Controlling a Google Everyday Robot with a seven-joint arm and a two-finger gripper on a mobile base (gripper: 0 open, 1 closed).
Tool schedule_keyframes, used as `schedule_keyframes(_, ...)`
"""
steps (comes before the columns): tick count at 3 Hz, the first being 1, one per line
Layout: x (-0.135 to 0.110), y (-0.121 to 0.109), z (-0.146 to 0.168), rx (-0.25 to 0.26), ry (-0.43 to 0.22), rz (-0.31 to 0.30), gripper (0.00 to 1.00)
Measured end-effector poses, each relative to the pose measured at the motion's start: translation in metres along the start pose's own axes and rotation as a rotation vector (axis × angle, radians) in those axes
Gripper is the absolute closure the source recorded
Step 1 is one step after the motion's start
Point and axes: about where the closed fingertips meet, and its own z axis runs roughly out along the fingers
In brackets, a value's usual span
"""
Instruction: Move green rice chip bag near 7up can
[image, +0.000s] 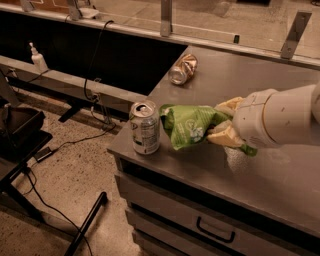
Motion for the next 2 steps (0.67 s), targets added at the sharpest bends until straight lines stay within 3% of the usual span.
schedule_keyframes(2, -0.0043, 0.0009, -0.0012, 0.002, 0.000, -0.008, 0.12)
